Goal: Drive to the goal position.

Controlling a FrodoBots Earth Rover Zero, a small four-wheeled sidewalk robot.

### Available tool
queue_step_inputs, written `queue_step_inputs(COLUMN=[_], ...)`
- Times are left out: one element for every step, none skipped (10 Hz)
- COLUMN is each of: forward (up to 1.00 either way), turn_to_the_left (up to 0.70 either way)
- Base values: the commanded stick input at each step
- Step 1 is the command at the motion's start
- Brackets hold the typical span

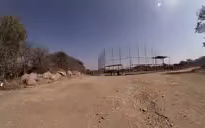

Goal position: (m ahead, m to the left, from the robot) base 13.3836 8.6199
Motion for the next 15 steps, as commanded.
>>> queue_step_inputs(forward=[0.50, 0.50, 0.50, 0.50, 0.50, 0.50, 0.50, 0.50, 0.50, 0.50, 0.50, 0.50, 0.50, 0.50, 0.50], turn_to_the_left=[0.00, 0.00, 0.00, 0.00, 0.00, 0.00, 0.00, 0.00, 0.00, 0.00, 0.00, 0.00, 0.00, 0.00, 0.00])
